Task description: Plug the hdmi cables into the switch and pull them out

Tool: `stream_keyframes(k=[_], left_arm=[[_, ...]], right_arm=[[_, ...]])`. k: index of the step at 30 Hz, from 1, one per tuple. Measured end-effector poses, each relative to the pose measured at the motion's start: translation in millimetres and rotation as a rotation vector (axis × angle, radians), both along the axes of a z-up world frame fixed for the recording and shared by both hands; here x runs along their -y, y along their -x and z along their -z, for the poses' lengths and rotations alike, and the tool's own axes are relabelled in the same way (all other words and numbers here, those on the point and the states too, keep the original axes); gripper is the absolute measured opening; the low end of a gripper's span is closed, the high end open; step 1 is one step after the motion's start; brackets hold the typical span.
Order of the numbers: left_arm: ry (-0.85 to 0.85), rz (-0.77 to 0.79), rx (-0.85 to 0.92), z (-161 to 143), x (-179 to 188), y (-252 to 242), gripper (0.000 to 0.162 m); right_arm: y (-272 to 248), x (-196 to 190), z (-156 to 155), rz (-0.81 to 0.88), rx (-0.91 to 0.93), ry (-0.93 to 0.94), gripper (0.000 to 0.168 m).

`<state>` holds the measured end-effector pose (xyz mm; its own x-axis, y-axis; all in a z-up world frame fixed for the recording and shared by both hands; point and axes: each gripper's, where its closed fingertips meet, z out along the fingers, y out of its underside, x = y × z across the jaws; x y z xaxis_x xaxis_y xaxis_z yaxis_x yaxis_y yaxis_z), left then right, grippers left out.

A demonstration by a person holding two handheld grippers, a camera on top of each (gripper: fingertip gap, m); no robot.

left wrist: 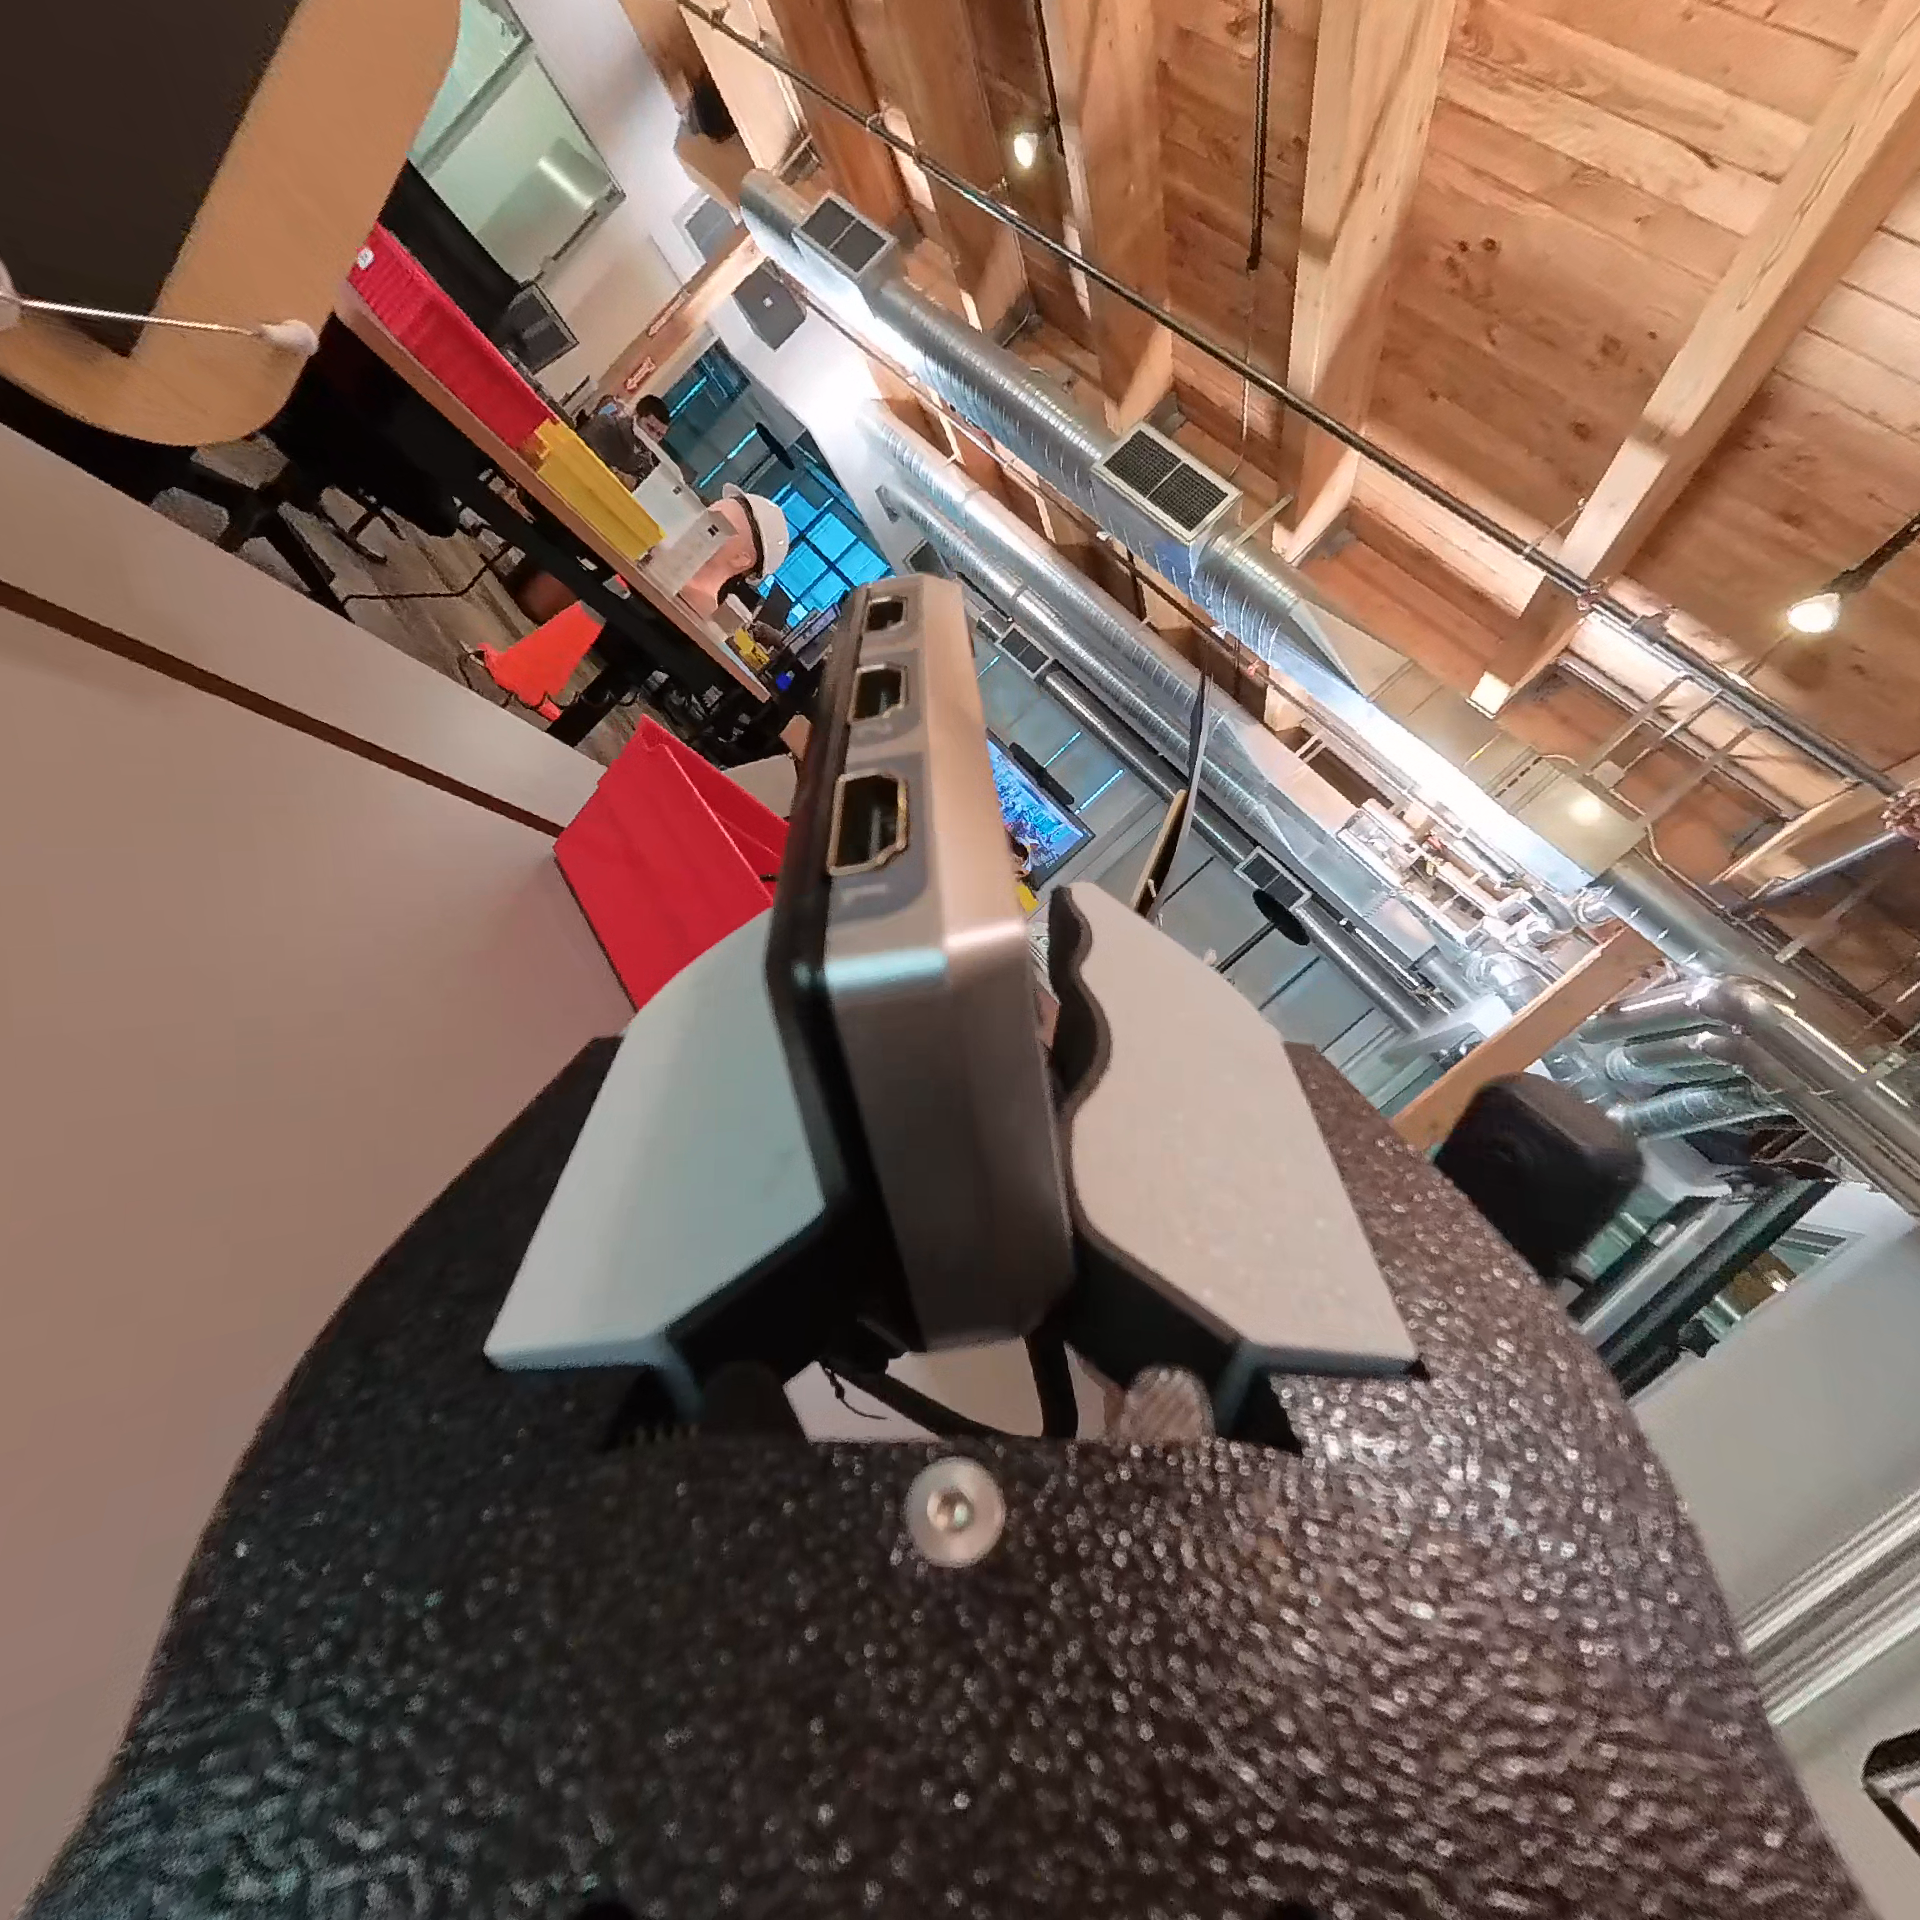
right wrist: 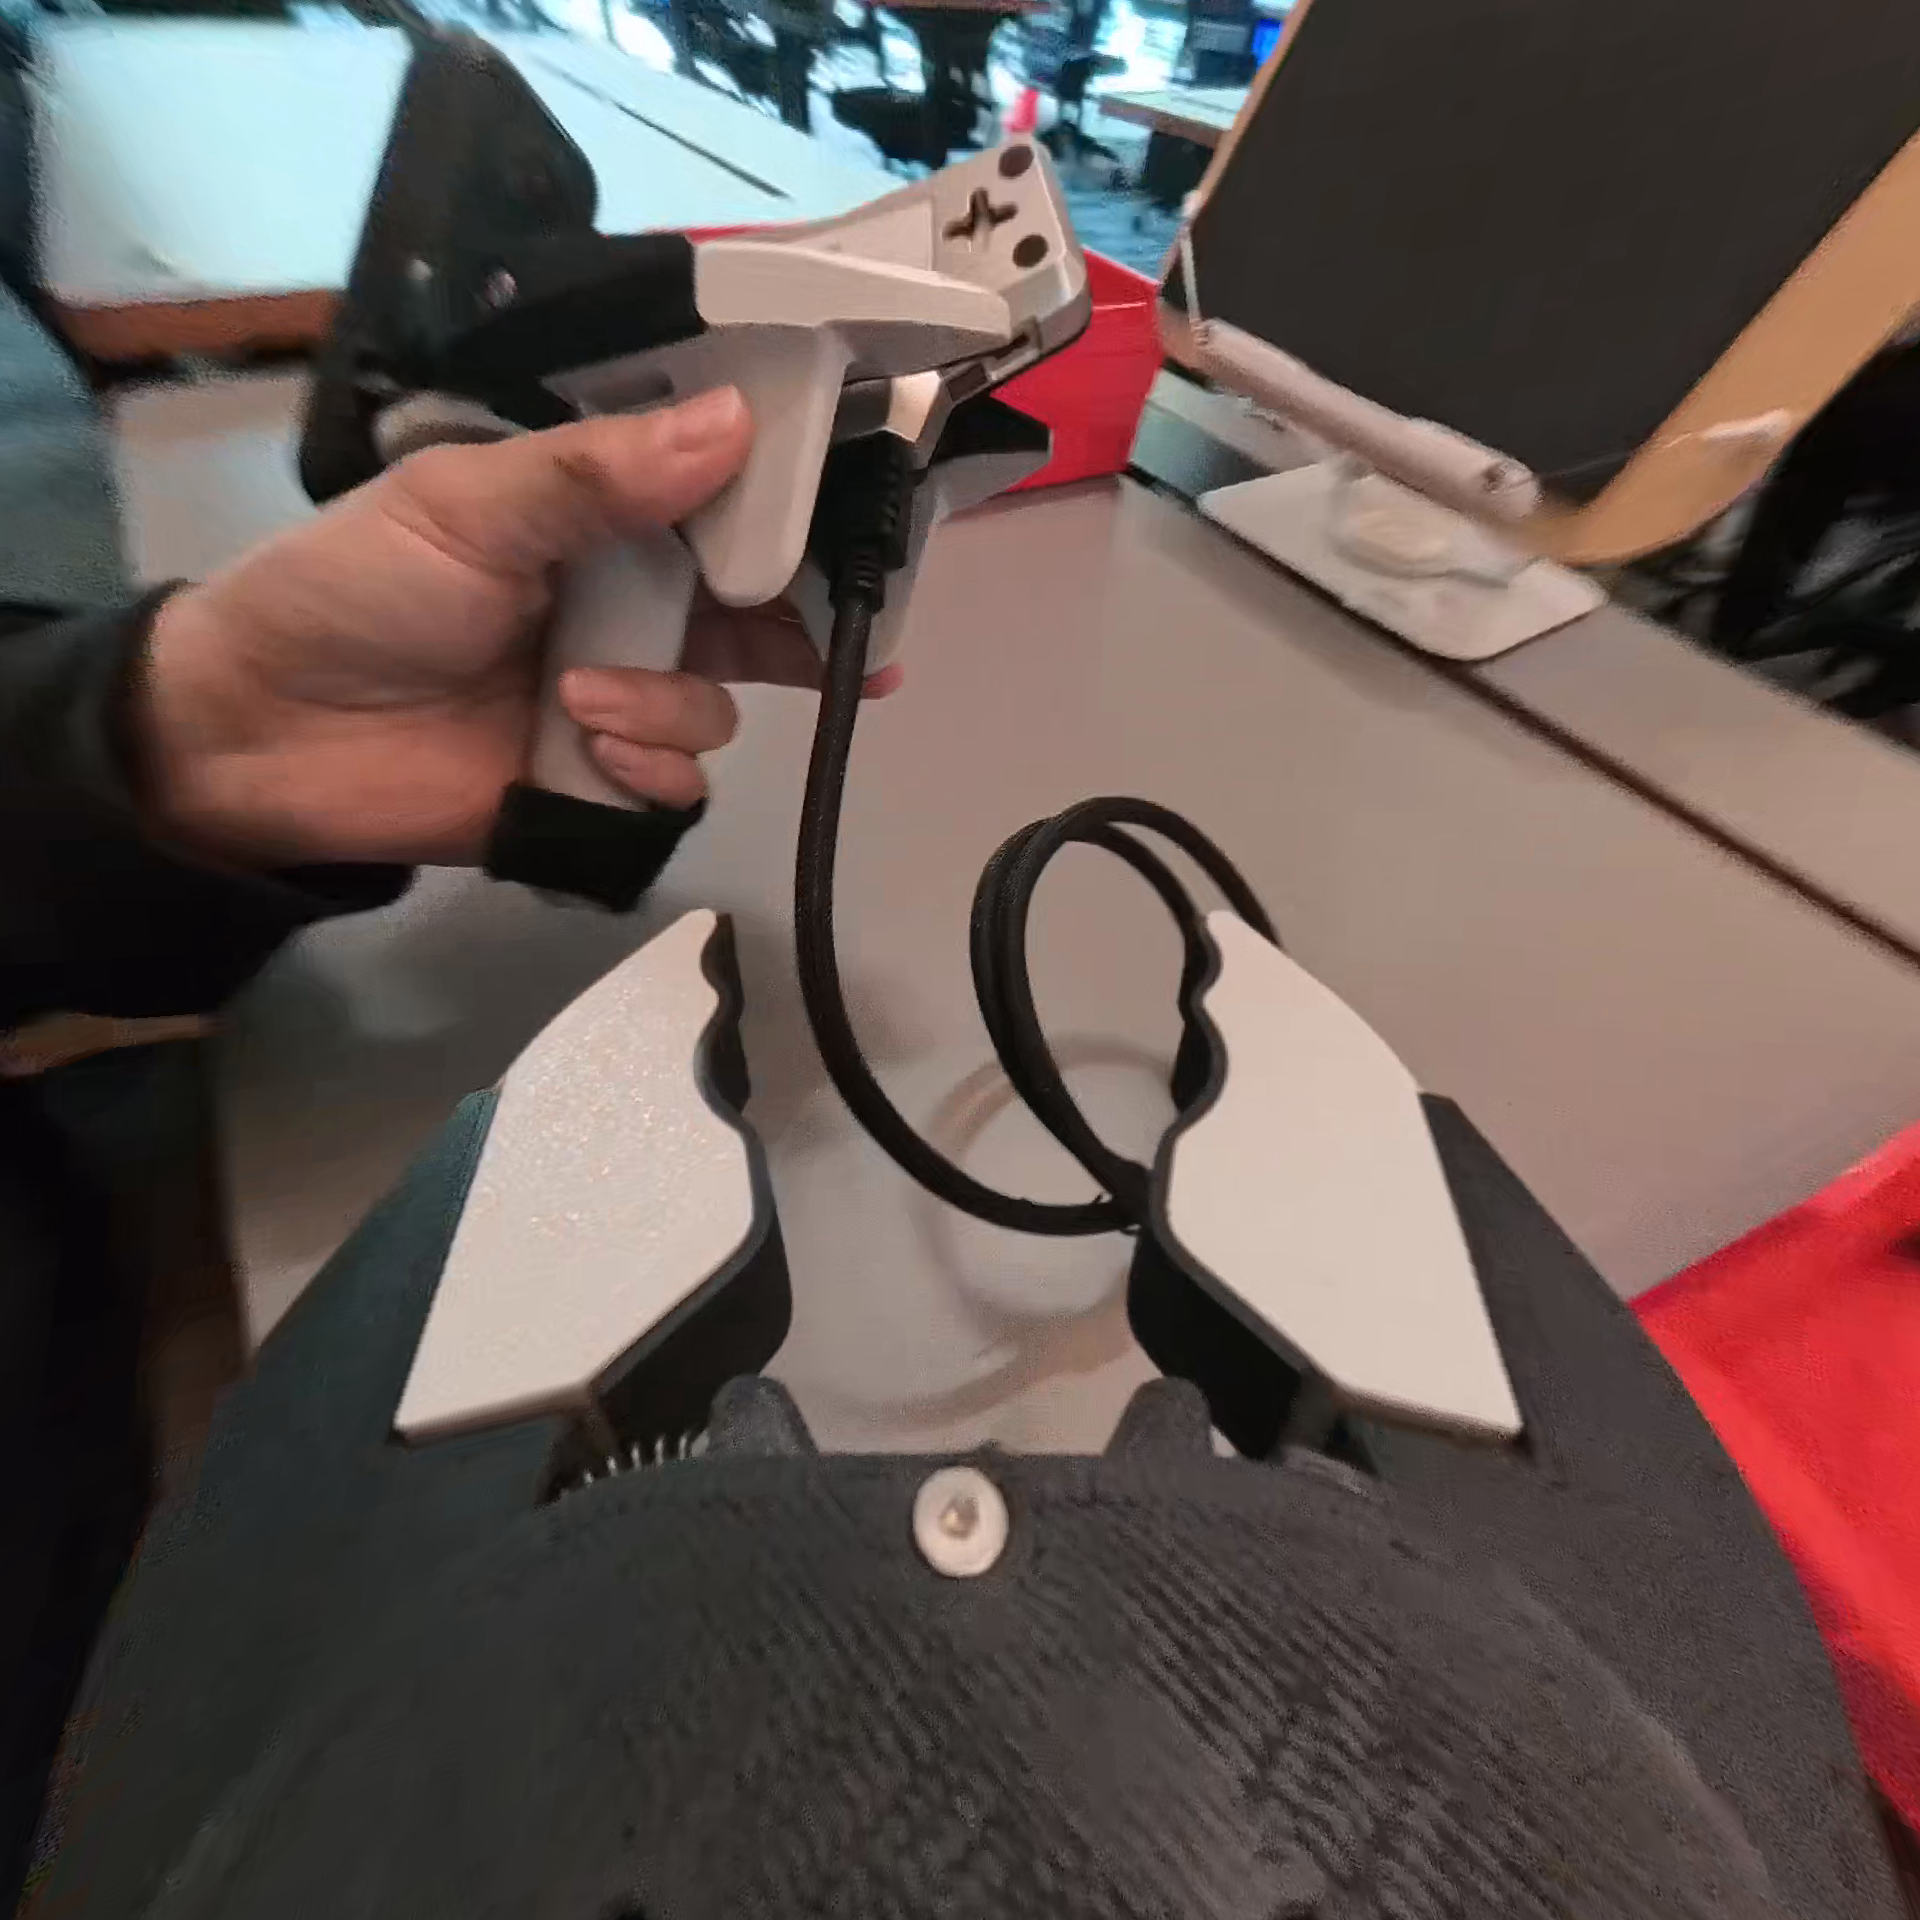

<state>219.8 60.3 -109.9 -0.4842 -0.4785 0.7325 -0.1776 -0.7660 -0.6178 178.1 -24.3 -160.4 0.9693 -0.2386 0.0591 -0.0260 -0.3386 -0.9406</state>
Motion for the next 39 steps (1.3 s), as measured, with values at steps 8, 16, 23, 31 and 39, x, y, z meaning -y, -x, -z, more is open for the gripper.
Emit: stream_keyframes(k=[8, 16, 23, 31, 39], left_arm=[[-0.062, -0.036, -0.002, -1, 20, -1, 0.036], [0.07, -0.027, -0.09, 8, 22, 0, 0.036], [0.008, 0.167, -0.025, 5, 47, 13, 0.043], [-0.312, 0.377, -0.096, 14, 30, 34, 0.094], [-0.337, 0.695, -0.193, 11, 42, 49, 0.07]], right_arm=[[3, -27, -28, -0.031, 0.005, -0.151, 0.068], [4, -51, -16, -0.084, 0.306, -0.06, 0.026], [2, -41, -24, -0.174, 0.392, -0.032, 0.012], [-20, 4, -33, -0.235, 0.308, -0.071, 0.012], [1, -5, -8, -0.378, 0.375, 0.049, 0.012]])
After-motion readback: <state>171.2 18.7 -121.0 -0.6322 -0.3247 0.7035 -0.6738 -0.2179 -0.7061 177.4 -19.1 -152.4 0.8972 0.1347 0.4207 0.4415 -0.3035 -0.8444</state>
